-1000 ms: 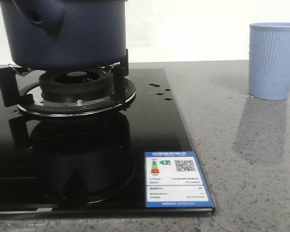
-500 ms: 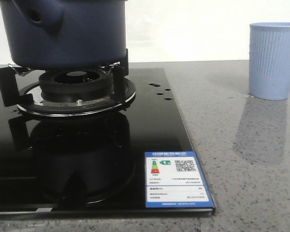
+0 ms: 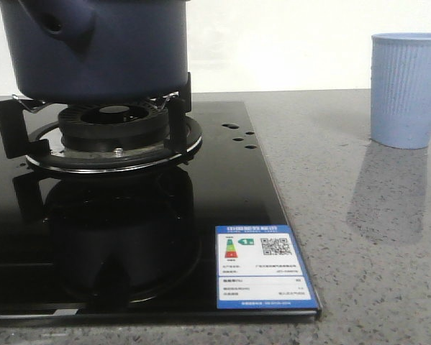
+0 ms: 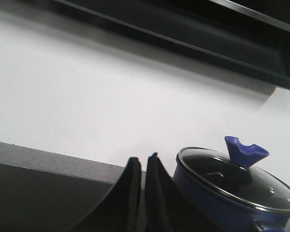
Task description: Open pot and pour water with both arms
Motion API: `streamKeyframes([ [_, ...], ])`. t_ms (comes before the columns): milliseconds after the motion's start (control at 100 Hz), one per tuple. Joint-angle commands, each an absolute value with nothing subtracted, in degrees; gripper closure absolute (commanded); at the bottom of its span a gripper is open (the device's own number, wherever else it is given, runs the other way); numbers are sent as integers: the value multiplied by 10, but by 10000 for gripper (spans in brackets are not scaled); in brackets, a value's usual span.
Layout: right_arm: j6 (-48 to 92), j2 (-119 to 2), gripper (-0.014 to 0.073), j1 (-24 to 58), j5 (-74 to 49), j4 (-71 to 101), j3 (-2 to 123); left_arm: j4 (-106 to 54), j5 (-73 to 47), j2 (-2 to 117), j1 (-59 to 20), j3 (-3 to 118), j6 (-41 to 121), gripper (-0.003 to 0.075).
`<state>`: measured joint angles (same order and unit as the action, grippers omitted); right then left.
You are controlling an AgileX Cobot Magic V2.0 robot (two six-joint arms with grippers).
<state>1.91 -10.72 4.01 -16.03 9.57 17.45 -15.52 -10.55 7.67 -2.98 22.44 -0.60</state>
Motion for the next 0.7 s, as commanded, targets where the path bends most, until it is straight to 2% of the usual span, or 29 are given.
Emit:
streamKeyframes([
  [0,22,-166,655,36,-167,54,242,-139,-110,123,-28,293,21,736],
  [130,22,-243,655,47,-229,53,323,-148,-154,183,-40,357,86,736],
  [380,22,-320,653,99,-253,44,376,-158,-150,263,-148,399,93,734],
  [450,22,-328,617,107,-253,44,376,-158,-138,280,-177,399,93,710],
  [520,22,-331,494,110,-253,44,376,-158,-119,296,-205,399,93,656],
  [570,22,-331,375,112,-252,44,376,-158,-101,307,-223,399,93,598],
  [620,22,-331,217,112,-252,44,376,-158,-82,318,-240,399,93,539],
  [690,22,-331,57,112,-250,44,376,-158,-57,335,-261,399,93,447],
])
